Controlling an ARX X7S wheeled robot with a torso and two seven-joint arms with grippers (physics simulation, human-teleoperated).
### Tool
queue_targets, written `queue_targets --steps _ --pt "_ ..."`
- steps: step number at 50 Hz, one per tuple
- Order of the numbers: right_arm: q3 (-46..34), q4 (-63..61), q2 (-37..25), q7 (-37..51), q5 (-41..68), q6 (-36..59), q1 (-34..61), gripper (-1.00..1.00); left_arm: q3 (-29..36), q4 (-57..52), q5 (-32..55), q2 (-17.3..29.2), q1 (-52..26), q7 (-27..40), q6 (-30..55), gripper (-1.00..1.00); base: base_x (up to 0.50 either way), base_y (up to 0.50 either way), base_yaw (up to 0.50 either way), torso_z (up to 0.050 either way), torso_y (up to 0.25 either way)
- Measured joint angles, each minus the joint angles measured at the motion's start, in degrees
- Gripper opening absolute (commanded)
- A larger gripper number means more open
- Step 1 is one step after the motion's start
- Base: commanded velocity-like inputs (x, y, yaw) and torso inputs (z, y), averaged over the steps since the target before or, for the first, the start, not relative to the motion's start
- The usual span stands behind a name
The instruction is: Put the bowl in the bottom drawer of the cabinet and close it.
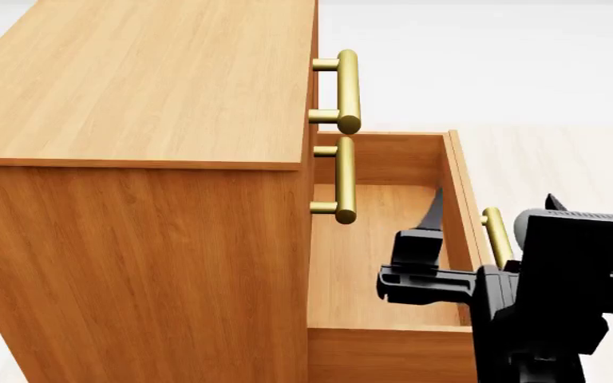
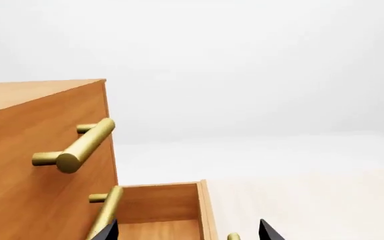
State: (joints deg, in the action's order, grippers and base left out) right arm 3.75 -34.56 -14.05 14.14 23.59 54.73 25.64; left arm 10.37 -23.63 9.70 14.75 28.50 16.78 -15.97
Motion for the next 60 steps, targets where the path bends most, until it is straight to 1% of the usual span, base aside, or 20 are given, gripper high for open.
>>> queue_targets --steps 16,33,49,60 --pt "-2.9 12.5 -1.4 -1.4 -1.6 -0.1 4.4 1.00 0.3 0.7 0.3 0.3 -0.4 0.3 -0.4 1.00 0.00 0.00 0.00 0.000 0.000" --pt "-4.0 23.0 -1.9 -2.5 -1.5 2.2 9.4 1.00 0.7 0.4 0.2 0.7 -0.4 1.0 -0.3 1.00 0.00 0.00 0.00 0.000 0.000" --pt "-5.7 29.6 -2.7 -2.3 -2.2 5.0 12.6 1.00 1.1 0.6 0.1 1.1 -0.5 1.4 -0.5 1.00 0.00 0.00 0.00 0.000 0.000" --pt "-7.2 33.7 -3.4 -3.0 -2.7 5.3 14.0 1.00 1.3 0.7 0.2 1.3 -0.6 1.8 -0.5 1.00 0.00 0.00 0.00 0.000 0.000"
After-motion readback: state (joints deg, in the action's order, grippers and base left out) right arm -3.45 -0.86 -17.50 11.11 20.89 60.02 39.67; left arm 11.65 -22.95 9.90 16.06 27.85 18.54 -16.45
